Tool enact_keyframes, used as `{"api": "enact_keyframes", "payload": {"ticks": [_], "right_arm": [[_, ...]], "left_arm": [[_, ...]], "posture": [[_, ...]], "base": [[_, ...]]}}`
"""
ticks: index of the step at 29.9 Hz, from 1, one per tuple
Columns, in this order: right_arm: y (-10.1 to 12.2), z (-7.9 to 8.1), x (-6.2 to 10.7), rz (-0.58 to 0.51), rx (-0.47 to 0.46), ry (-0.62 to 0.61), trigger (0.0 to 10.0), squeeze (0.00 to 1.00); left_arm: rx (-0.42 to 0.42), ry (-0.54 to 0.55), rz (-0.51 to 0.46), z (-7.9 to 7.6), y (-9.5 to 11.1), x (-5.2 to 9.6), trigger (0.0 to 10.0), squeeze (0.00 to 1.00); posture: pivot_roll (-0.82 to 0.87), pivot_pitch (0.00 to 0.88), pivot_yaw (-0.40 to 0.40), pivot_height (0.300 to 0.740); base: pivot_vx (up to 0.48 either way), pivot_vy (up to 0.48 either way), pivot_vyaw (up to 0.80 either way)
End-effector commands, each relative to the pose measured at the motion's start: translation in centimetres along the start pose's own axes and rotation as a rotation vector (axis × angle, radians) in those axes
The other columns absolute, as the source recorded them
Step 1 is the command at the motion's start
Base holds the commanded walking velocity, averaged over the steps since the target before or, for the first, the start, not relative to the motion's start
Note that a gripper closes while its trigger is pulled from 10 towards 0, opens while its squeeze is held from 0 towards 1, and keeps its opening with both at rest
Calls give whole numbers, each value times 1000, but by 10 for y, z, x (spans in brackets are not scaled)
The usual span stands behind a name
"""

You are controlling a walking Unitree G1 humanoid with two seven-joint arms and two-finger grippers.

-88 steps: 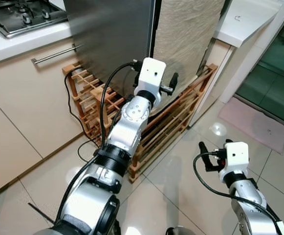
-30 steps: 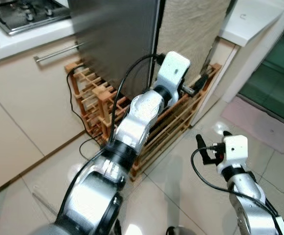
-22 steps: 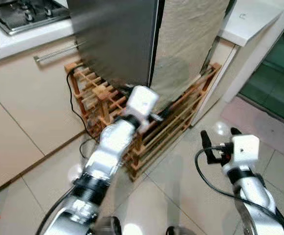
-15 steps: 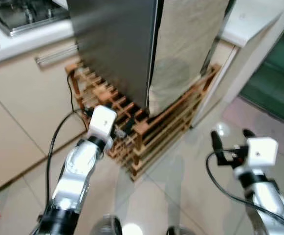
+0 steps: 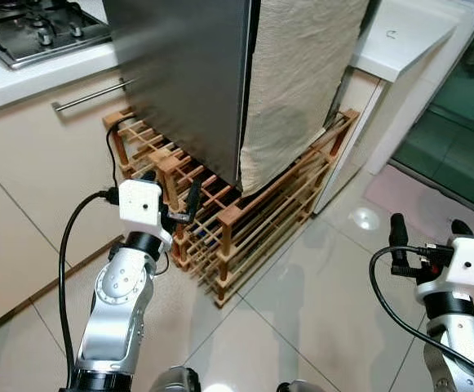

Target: Restocking fridge

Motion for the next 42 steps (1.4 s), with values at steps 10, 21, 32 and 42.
{"api": "enact_keyframes", "payload": {"ticks": [10, 21, 32, 42], "right_arm": [[30, 12, -12, -118, 58, 36, 10000, 0], [31, 14, -16, -136, 78, 42, 10000, 0], [21, 17, -16, -105, 82, 67, 10000, 0], [13, 15, -15, -79, 85, 73, 10000, 0]], "left_arm": [[35, -34, -124, -16, 34, -4, 10000, 0], [69, -40, -172, -21, 49, -8, 10000, 0], [36, 12, -175, -16, 50, -10, 10000, 0], [26, -23, -137, -20, 46, -21, 10000, 0]], "posture": [[-4, 55, -33, 728], [-8, 55, -36, 728], [-3, 57, -40, 728], [-11, 57, -41, 728]], "base": [[293, 0, 0], [475, 0, 0], [334, 0, 0], [0, 0, 0]]}}
Point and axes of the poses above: a point about 5 cm out from each wrist's last joint towards the gripper, its own x axis pointing back from the gripper into the wrist, its own y axis along the axis of the wrist's last joint, z = x × y, the point moved 5 cm from there along -x, pointing out of the wrist towards the gripper, and after that the axes turned 6 degrees about -x, right-handed, at the moved point
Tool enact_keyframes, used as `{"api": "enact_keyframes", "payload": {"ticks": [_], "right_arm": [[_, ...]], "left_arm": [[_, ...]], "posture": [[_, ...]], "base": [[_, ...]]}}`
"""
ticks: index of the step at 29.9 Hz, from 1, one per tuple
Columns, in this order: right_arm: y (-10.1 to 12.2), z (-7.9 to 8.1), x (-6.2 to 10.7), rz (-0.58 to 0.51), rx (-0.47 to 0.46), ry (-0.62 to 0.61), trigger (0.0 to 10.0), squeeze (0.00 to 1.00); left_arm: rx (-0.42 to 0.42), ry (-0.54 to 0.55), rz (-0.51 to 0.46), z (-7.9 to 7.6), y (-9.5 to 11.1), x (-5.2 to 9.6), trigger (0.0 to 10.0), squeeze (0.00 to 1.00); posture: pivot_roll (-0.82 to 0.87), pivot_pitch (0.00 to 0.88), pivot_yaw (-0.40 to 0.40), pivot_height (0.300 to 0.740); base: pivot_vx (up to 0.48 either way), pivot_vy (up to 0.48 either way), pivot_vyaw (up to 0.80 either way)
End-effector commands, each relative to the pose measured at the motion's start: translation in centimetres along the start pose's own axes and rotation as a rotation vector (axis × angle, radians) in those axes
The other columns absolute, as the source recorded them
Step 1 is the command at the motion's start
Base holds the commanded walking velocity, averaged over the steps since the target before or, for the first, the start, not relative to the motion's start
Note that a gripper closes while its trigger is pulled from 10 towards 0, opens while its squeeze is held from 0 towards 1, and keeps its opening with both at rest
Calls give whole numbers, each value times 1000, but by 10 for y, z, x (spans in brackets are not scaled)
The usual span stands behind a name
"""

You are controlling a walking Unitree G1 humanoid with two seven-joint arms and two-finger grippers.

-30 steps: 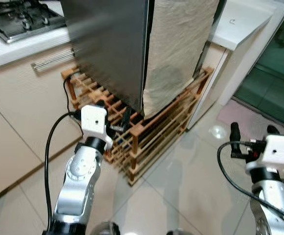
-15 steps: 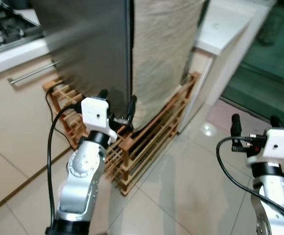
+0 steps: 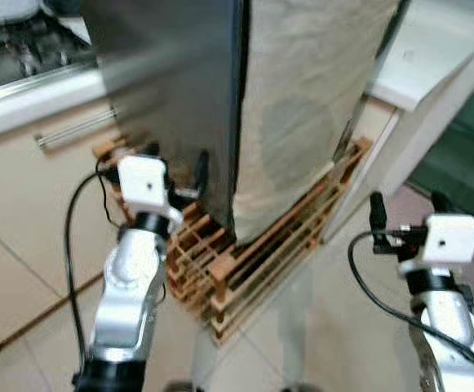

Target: Restocking fridge

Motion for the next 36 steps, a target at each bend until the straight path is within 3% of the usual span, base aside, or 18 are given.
{"api": "enact_keyframes", "payload": {"ticks": [1, 4, 5, 13, 19, 23, 29, 33, 36], "right_arm": [[3, -1, -1, -16, 2, -1, 10000, 0], [2, -2, -1, -12, -4, -3, 10000, 0], [1, -2, -1, -6, -7, -3, 10000, 0], [-3, 0, -2, 5, -6, -2, 10000, 0], [-4, 0, -1, 9, -3, 1, 10000, 0], [-6, -2, 0, 16, 6, 1, 10000, 0], [-7, -3, -2, 20, 11, 4, 10000, 0], [-8, -3, -4, 22, 13, 7, 10000, 0], [-9, -3, -3, 26, 13, 8, 10000, 0]], "left_arm": [[-18, -21, 28, 1, -3, -5, 10000, 0], [-5, -75, 44, -4, -4, -11, 10000, 0], [-9, -173, 72, -16, -5, -21, 10000, 0], [-58, -359, 75, -46, 1, -47, 10000, 0], [-62, -379, 64, -53, 7, -59, 10000, 0], [-73, -330, 63, -44, 10, -70, 10000, 0], [-83, -334, 86, -48, 3, -70, 10000, 0], [-46, -358, 113, -56, -1, -68, 10000, 0], [17, -372, 198, -62, -14, -65, 10000, 0]], "posture": [[-11, 57, -41, 728], [-10, 57, -40, 728], [-10, 59, -38, 728], [-18, 60, -32, 728], [-32, 56, -28, 728], [-35, 49, -30, 728], [-33, 45, -33, 728], [-34, 47, -33, 728], [-34, 52, -35, 728]], "base": [[0, 0, 0], [0, 0, 0], [0, 0, 0], [0, 0, 0], [0, 0, 0], [0, 0, 0], [0, 0, 0], [0, 0, 0], [0, 0, 0]]}}
Point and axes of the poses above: a point about 5 cm out from each wrist's last joint towards the gripper, its own x axis pointing back from the gripper into the wrist, its own y axis along the axis of the wrist's last joint, z = x × y, the point moved 5 cm from there along -x, pointing out of the wrist towards the gripper, and after that the axes turned 6 degrees about -x, right-handed, at the moved point
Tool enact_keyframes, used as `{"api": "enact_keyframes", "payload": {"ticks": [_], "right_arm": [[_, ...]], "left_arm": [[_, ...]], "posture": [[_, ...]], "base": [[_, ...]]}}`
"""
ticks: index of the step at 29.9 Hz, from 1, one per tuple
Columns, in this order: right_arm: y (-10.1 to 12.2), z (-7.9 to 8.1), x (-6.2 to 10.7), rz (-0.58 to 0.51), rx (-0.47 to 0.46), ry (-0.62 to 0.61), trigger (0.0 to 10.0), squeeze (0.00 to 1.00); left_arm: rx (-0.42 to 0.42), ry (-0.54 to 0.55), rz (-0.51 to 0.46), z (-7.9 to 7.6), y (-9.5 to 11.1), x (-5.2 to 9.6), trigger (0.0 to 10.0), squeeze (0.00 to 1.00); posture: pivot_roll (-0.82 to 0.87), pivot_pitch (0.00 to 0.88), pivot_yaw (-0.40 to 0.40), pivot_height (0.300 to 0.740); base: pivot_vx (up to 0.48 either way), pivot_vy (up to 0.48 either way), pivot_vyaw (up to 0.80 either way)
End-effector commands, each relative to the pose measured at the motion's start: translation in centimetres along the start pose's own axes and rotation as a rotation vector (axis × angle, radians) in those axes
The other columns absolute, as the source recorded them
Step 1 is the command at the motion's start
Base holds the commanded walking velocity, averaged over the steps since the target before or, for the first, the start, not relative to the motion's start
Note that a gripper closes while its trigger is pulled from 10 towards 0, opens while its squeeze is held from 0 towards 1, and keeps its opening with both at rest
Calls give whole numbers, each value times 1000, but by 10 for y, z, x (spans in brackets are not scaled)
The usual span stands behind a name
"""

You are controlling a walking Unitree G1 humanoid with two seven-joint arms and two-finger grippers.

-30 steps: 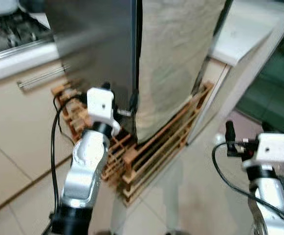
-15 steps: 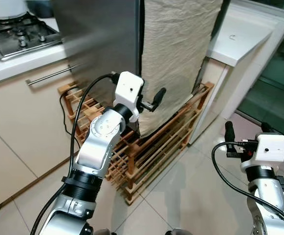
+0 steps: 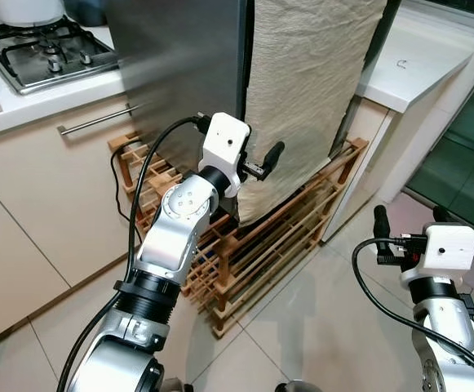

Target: Restocking fridge

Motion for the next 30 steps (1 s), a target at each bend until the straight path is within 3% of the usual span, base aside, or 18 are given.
{"api": "enact_keyframes", "payload": {"ticks": [1, 5, 9, 11, 18, 24, 30], "right_arm": [[0, -2, -2, -1, 12, 2, 10000, 0], [-1, -4, -2, 3, 6, -2, 10000, 0], [-2, -4, -2, 7, 5, -2, 10000, 0], [-2, -3, -3, 7, 4, 2, 10000, 0], [-1, -3, -3, 5, 8, 6, 10000, 0], [-1, -2, -3, 4, 12, 7, 10000, 0], [-6, -3, 0, 19, 12, 2, 10000, 0]], "left_arm": [[88, -26, 113, -13, -20, -3, 10000, 0], [105, -59, 153, -27, -26, -3, 10000, 0], [94, -154, 192, -55, -33, -3, 10000, 0], [71, -179, 174, -68, -28, -6, 10000, 0], [40, -226, 70, -84, -4, -15, 10000, 0], [20, -244, 18, -82, 6, -8, 10000, 0], [3, -256, 12, -64, 1, 14, 10000, 0]], "posture": [[-35, 54, -34, 728], [-34, 60, -37, 728], [-31, 68, -39, 728], [-33, 73, -40, 728], [-37, 76, -42, 728], [-43, 80, -39, 728], [-32, 87, -35, 728]], "base": [[0, 0, 0], [0, 0, 0], [0, 0, 0], [0, 0, 0], [0, 0, 0], [0, 0, 0], [0, 0, 0]]}}
Point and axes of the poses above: a point about 5 cm out from each wrist's last joint towards the gripper, its own x axis pointing back from the gripper into the wrist, its own y axis along the axis of the wrist's last joint, z = x × y, the point moved 5 cm from there along -x, pointing out of the wrist towards the gripper, and after that the axes turned 6 degrees about -x, right-handed, at the moved point
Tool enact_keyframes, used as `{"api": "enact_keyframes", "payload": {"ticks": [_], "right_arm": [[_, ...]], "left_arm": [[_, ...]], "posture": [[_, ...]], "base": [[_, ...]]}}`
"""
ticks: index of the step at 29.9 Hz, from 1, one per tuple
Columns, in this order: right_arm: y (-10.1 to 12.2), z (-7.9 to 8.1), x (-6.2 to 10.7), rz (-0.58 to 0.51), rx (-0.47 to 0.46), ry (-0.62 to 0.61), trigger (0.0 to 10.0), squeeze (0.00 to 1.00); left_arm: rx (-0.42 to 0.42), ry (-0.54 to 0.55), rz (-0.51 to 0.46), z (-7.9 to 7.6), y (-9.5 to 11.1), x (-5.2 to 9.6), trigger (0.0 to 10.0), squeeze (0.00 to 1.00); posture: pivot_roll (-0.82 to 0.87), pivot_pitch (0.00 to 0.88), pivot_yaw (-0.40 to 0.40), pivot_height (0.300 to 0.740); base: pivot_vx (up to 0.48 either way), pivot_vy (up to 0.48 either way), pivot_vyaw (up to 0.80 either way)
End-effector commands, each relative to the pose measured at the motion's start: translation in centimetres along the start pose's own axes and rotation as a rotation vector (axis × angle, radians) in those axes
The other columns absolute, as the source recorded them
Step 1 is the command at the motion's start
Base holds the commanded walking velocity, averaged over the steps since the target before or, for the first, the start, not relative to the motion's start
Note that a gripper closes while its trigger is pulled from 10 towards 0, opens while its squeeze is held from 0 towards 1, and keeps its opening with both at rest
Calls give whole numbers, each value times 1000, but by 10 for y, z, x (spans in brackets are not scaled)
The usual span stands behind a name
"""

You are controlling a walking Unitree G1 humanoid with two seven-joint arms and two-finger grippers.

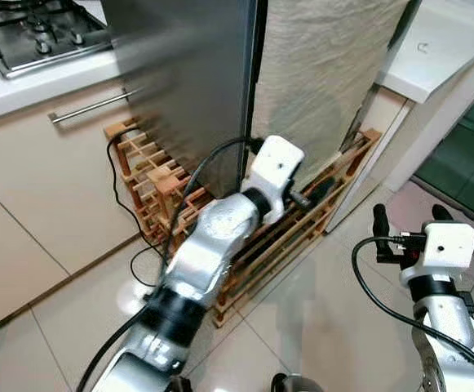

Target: Restocking fridge

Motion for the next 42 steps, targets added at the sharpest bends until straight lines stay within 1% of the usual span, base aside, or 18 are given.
{"api": "enact_keyframes", "payload": {"ticks": [1, 2, 3, 5, 8, 10, 12, 15, 24, 32, 36, 40, 42], "right_arm": [[-5, -3, 2, 15, 7, -3, 10000, 0], [-5, -3, 2, 15, 7, -3, 10000, 0], [-7, -3, 2, 20, 7, -3, 10000, 0], [-8, -2, 2, 23, 6, -2, 10000, 0], [-9, -1, 1, 26, 5, 0, 10000, 0], [-10, -1, 0, 27, 4, 2, 10000, 0], [-10, -1, -1, 26, 4, 4, 10000, 0], [-10, 1, -3, 21, 5, 10, 10000, 0], [-9, -1, -4, 14, 12, 9, 10000, 0], [-10, -2, -3, 12, 18, 4, 10000, 0], [-10, -2, -4, 9, 19, 5, 10000, 0], [-9, -2, -5, 7, 21, 8, 10000, 0], [-9, -2, -5, 6, 22, 8, 10000, 0]], "left_arm": [[3, -21, -6, 1, 1, 7, 10000, 0], [3, -21, -6, 1, 1, 7, 10000, 0], [4, -3, 7, 10, -6, 19, 10000, 0], [12, 18, 17, 17, -10, 28, 10000, 0], [12, 59, 26, 27, -14, 35, 10000, 0], [-11, 116, 23, 37, -15, 38, 10000, 0], [-26, 185, 12, 47, -13, 37, 10000, 0], [-34, 255, -5, 56, -10, 29, 10000, 0], [-11, 226, -21, 48, -6, 20, 10000, 0], [2, 230, -41, 48, -3, 16, 10000, 0], [40, 182, -41, 38, -2, 9, 10000, 0], [25, 168, -41, 31, 0, 4, 10000, 0], [24, 170, -40, 31, -1, 3, 10000, 0]], "posture": [[-31, 87, -35, 728], [-31, 87, -35, 728], [-22, 89, -34, 728], [-18, 89, -34, 728], [-14, 89, -35, 728], [-10, 88, -37, 728], [-8, 87, -38, 728], [-9, 80, -40, 728], [-23, 72, -38, 728], [-25, 62, -37, 728], [-24, 56, -33, 728], [-24, 52, -38, 728], [-23, 51, -38, 728]], "base": [[0, 0, 0], [0, 0, 0], [0, 0, 0], [0, 0, 0], [0, 0, 0], [0, 0, 0], [0, 0, 0], [0, 0, 0], [0, 0, 0], [0, 0, 0], [0, 0, 0], [0, 0, 0], [0, 0, 0]]}}
Point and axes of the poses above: a point about 5 cm out from each wrist's last joint towards the gripper, its own x axis pointing back from the gripper into the wrist, its own y axis along the axis of the wrist's last joint, z = x × y, the point moved 5 cm from there along -x, pointing out of the wrist towards the gripper, and after that the axes turned 6 degrees about -x, right-handed, at the moved point
